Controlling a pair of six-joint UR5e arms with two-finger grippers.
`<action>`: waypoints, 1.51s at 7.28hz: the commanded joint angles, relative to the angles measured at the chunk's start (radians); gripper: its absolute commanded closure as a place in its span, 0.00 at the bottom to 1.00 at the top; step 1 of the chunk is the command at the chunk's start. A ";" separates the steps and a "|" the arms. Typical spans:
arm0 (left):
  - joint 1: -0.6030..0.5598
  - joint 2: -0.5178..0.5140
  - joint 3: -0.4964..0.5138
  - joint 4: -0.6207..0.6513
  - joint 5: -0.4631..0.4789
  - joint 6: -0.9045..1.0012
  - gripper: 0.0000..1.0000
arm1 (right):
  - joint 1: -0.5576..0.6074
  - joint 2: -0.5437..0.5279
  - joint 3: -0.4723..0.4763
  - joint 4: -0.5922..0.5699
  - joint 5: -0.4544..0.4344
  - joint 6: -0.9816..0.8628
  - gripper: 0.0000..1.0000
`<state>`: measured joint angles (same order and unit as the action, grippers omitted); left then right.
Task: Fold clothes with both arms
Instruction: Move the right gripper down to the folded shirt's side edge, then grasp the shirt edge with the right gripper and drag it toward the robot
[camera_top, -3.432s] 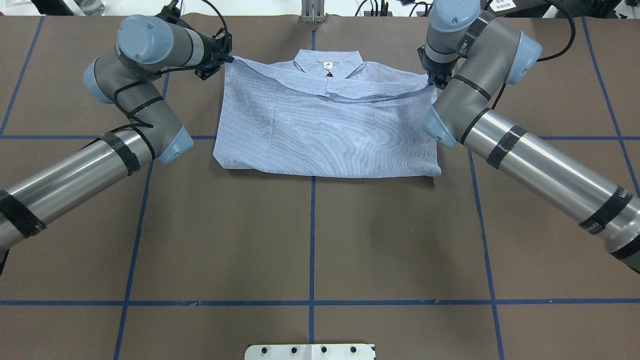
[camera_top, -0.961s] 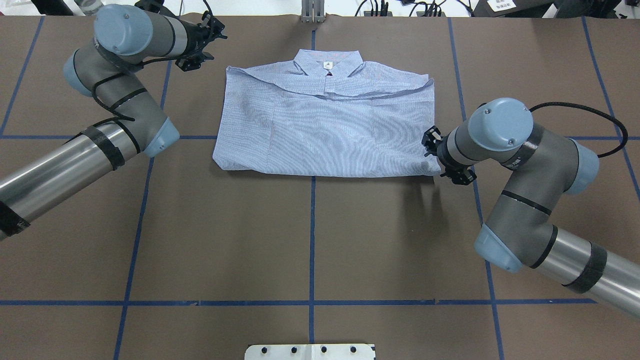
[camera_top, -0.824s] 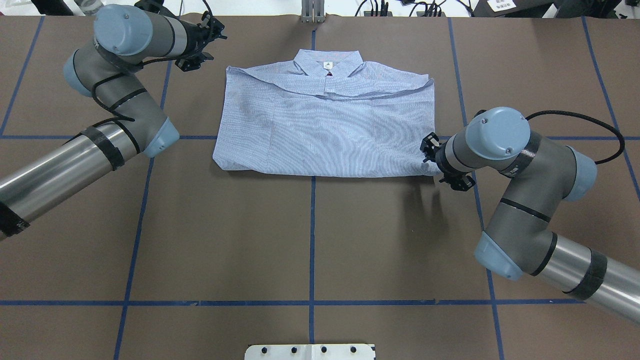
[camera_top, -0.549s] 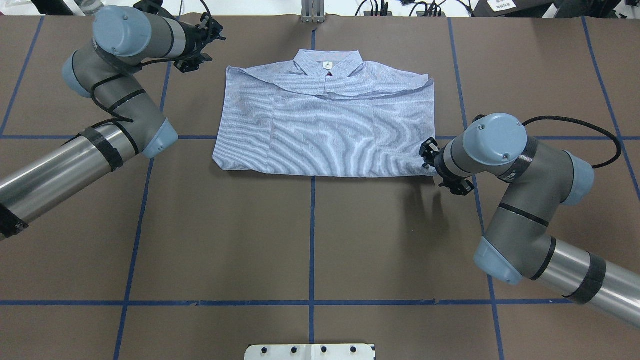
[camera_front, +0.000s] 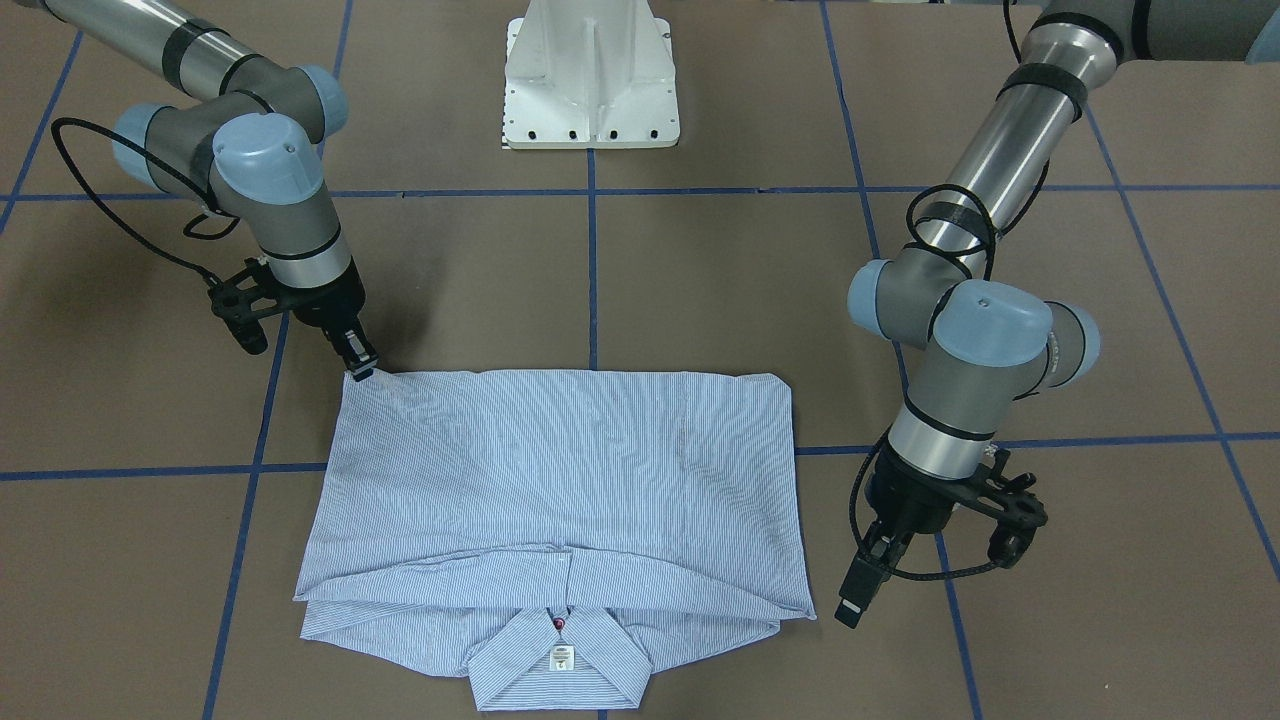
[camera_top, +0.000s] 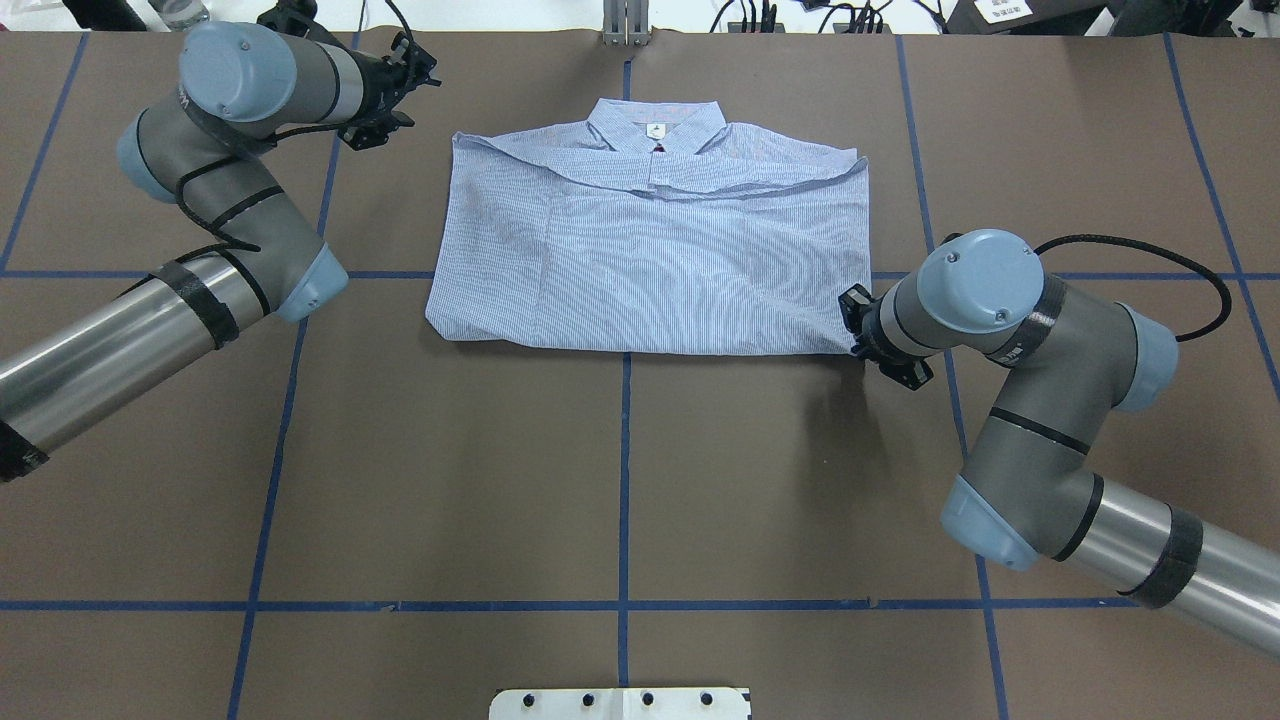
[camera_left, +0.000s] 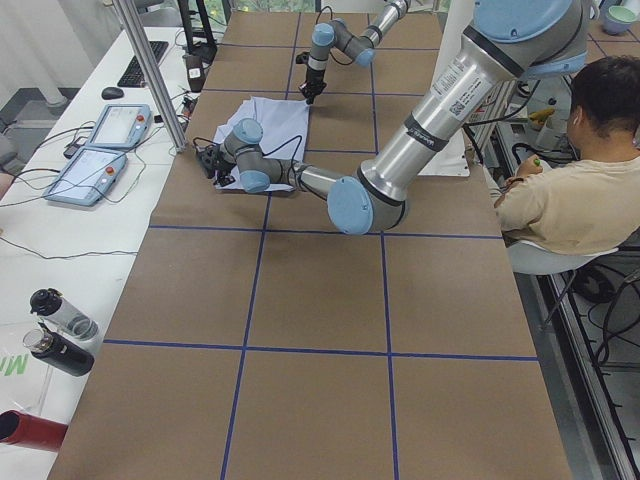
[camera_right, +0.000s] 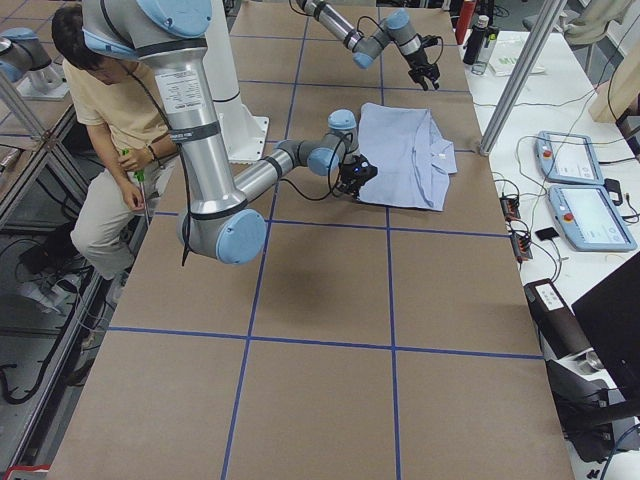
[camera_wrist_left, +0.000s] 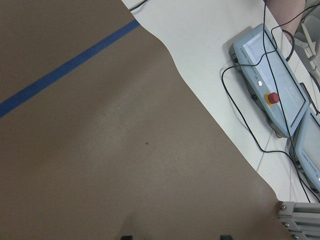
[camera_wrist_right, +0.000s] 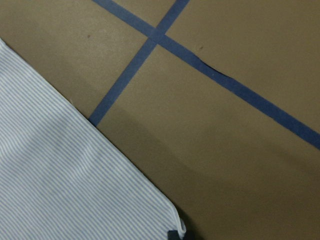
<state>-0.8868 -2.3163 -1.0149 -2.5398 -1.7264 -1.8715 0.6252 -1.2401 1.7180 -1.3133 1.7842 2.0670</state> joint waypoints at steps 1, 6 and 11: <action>-0.001 0.012 -0.013 0.003 0.002 0.024 0.34 | 0.001 0.001 0.000 0.002 0.001 0.004 1.00; -0.001 0.028 -0.124 0.015 -0.016 0.023 0.35 | -0.167 -0.051 0.326 -0.316 0.041 0.012 1.00; 0.023 0.142 -0.290 0.015 -0.188 0.006 0.35 | -0.553 -0.047 0.538 -0.561 0.130 0.247 0.82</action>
<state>-0.8737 -2.2288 -1.2342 -2.5268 -1.8624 -1.8640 0.1681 -1.2945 2.2461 -1.8671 1.9176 2.2197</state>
